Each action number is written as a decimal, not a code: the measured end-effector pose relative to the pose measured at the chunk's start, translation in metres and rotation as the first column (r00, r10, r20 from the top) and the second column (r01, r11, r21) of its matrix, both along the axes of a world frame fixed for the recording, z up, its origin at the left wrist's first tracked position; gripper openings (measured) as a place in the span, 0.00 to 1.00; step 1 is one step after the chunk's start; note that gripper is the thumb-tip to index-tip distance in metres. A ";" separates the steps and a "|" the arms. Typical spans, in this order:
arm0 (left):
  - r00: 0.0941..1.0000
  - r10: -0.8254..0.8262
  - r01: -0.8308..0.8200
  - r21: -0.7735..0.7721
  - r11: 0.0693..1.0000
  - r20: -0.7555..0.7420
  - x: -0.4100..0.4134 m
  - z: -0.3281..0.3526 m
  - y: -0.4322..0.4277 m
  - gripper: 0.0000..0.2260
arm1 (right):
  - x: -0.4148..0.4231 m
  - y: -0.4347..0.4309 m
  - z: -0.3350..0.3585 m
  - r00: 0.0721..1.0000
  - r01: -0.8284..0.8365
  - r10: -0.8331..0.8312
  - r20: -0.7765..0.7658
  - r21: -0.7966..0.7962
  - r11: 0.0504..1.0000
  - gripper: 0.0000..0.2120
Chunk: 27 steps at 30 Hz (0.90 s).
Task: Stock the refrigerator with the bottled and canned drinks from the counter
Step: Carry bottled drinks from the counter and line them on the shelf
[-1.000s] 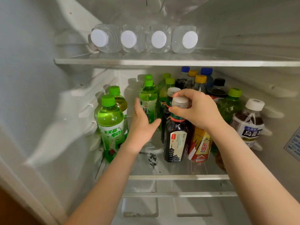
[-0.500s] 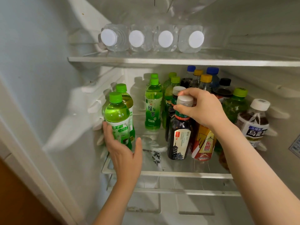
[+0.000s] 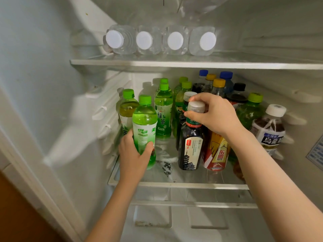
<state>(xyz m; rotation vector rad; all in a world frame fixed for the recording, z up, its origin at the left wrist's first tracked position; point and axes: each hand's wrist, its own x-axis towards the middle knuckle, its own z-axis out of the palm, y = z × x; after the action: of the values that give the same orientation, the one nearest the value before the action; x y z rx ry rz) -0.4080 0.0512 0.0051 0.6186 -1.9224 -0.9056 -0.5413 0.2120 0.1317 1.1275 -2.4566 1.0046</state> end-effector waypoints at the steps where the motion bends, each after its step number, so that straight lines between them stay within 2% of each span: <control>1: 0.999 -0.030 0.031 0.034 0.999 -0.038 -0.002 0.001 0.001 0.17 | 0.000 0.000 0.000 1.000 0.000 0.000 -0.009 0.005 1.000 0.22; 5: 0.996 -0.019 0.026 0.080 0.997 -0.089 -0.011 -0.004 0.007 0.28 | 0.003 0.000 -0.009 0.985 0.021 -0.015 -0.169 0.033 0.999 0.26; 8: 0.996 -0.001 0.002 0.010 1.000 -0.084 -0.018 -0.009 0.012 0.28 | 0.016 0.004 -0.027 0.964 0.028 -0.055 -0.261 -0.106 0.994 0.32; 11: 0.994 -0.029 0.034 0.046 0.998 -0.108 -0.025 -0.010 0.019 0.28 | 0.034 0.012 -0.053 0.969 0.067 -0.155 -0.192 -0.398 0.915 0.25; 13: 0.981 -0.113 0.133 0.121 0.984 -0.159 -0.028 -0.009 0.023 0.28 | 0.044 0.017 -0.070 0.984 0.111 -0.162 -0.070 -0.466 0.878 0.23; 15: 0.967 -0.181 0.212 0.174 0.962 -0.180 -0.030 -0.008 0.024 0.30 | 0.050 0.018 -0.083 0.988 0.151 -0.153 0.029 -0.424 0.893 0.25; 17: 0.959 -0.213 0.251 0.209 0.945 -0.187 -0.030 -0.007 0.025 0.33 | 0.055 0.016 -0.090 0.982 0.190 -0.180 0.062 -0.327 0.926 0.28; 21: 0.957 -0.233 0.266 0.200 0.943 -0.173 -0.031 -0.004 0.025 0.37 | 0.063 0.009 -0.091 0.963 0.256 -0.267 -0.031 -0.200 0.946 0.32; 24: 0.973 -0.194 0.214 0.178 0.960 -0.122 -0.040 -0.004 0.023 0.35 | 0.061 0.005 -0.086 0.960 0.274 -0.278 -0.038 -0.093 0.957 0.35; 27: 0.987 -0.146 0.153 0.099 0.983 -0.073 -0.052 -0.005 0.018 0.34 | 0.056 0.003 -0.082 0.951 0.301 -0.299 -0.078 0.012 0.954 0.34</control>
<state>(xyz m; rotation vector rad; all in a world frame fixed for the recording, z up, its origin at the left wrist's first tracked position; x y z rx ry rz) -0.4602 0.0693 0.0002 0.5029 -1.8910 -1.1135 -0.4852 0.2150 0.0496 0.7497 -2.4861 0.8271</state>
